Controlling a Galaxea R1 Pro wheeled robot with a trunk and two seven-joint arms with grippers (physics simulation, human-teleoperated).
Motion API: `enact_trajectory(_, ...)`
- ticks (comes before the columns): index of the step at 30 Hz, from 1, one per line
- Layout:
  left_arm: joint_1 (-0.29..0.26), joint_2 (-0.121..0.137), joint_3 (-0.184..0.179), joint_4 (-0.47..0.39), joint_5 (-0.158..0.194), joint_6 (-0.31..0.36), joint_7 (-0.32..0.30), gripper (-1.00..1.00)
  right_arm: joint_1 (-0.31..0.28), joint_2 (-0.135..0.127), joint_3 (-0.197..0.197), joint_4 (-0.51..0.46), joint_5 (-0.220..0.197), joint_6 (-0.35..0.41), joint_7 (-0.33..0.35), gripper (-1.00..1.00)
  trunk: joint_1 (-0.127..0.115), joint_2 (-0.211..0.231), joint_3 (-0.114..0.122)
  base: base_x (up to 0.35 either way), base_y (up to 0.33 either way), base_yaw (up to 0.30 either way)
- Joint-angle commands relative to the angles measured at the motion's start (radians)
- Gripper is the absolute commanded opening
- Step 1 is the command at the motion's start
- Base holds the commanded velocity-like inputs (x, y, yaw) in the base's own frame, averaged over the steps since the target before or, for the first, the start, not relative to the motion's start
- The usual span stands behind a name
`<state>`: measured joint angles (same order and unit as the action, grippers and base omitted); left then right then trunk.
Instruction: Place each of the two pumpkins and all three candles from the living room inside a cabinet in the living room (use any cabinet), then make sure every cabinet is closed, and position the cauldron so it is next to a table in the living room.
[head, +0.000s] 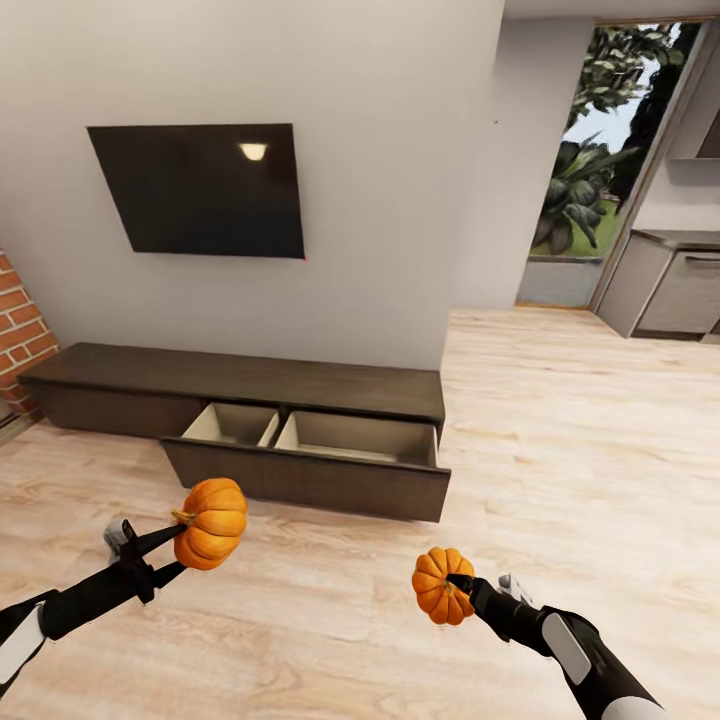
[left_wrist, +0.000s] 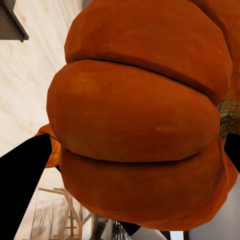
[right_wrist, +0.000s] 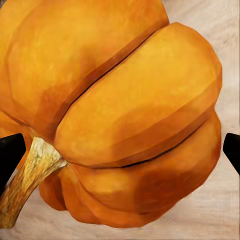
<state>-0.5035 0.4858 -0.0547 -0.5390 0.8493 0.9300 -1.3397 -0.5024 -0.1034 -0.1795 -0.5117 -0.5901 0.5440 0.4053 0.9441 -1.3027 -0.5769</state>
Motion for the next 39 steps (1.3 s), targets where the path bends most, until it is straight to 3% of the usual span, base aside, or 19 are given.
enact_trajectory(1, -0.001, 0.001, -0.004, 0.000, 0.011, 0.010, -0.001, -1.00, -0.001, 0.001, -0.006, -0.002, -0.010, 0.010, 0.001, -1.00, 0.001, -0.001, -0.001, 0.308, 0.123, -0.007)
enact_trajectory(15, -0.001, 0.002, -0.003, -0.001, 0.011, 0.007, -0.003, -1.00, -0.001, 0.001, -0.002, -0.002, -0.009, 0.010, 0.001, -1.00, 0.001, -0.001, -0.001, 0.049, 0.015, -0.001)
enact_trajectory(29, -0.001, -0.005, -0.017, -0.009, 0.007, 0.006, 0.009, -1.00, -0.001, 0.002, 0.001, -0.004, 0.003, 0.008, 0.001, -1.00, -0.053, 0.097, 0.043, 0.000, 0.000, 0.000)
enact_trajectory(32, -0.001, -0.008, -0.017, -0.012, 0.007, 0.006, 0.071, -1.00, -0.001, 0.002, 0.017, -0.005, 0.005, 0.008, 0.000, -1.00, -0.065, 0.118, 0.052, 0.000, 0.000, 0.000)
enact_trajectory(39, -0.001, -0.013, -0.012, -0.112, 0.008, 0.006, 0.315, -1.00, -0.001, 0.003, 0.133, -0.011, 0.006, 0.008, -0.002, -1.00, -0.091, 0.167, 0.074, 0.000, 0.000, 0.000)
